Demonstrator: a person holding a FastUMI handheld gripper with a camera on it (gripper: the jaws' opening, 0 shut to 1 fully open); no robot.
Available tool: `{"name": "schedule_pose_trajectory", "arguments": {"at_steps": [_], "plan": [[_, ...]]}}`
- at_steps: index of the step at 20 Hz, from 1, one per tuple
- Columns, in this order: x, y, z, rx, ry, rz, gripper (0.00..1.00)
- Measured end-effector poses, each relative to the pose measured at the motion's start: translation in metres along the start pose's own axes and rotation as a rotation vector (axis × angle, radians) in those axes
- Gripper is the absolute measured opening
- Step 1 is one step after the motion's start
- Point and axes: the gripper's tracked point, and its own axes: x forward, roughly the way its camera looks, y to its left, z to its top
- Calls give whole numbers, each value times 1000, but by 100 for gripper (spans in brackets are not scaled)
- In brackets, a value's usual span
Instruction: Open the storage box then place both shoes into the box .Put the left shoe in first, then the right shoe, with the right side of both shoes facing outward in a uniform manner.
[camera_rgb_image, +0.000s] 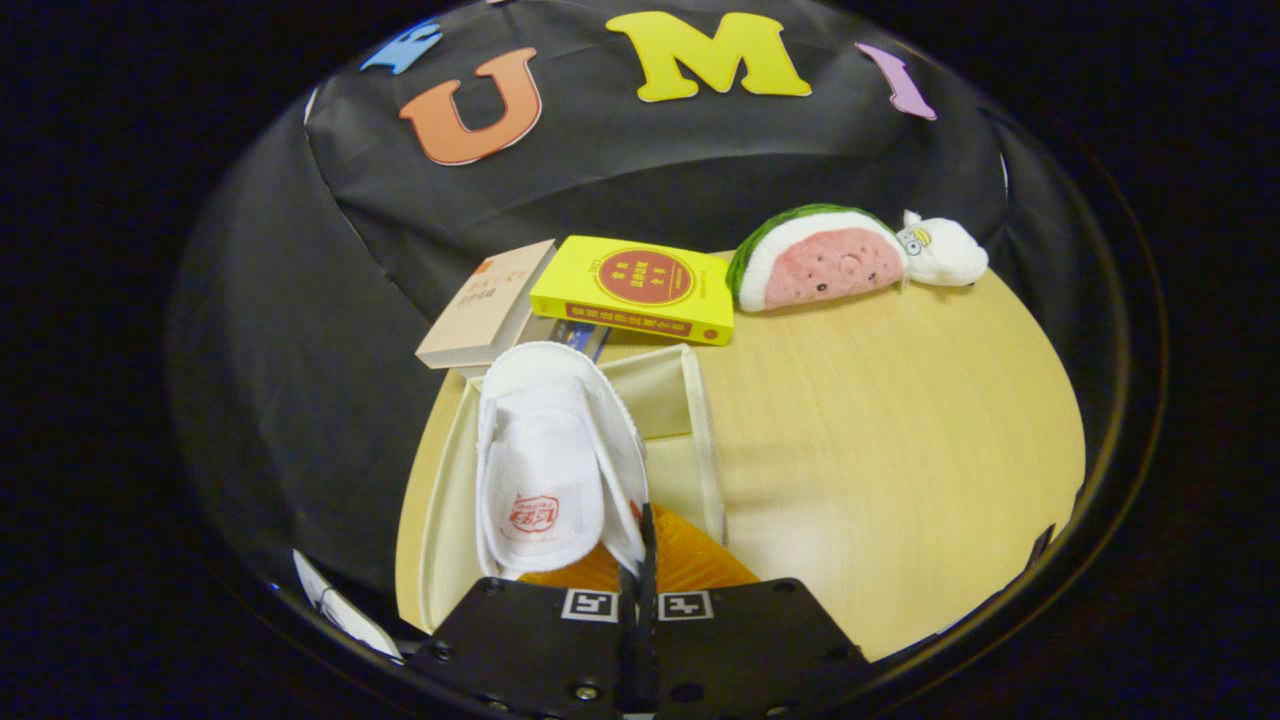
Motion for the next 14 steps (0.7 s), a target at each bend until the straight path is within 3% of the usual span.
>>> {"name": "schedule_pose_trajectory", "arguments": {"at_steps": [6,9,12,14], "plan": [[-4,-12,-10,-56,-88,-63,0],[-6,-6,-10,-76,-107,-25,4],[-23,-9,0,-112,-191,-34,29],[-39,-6,2,-127,-252,-16,54]]}}
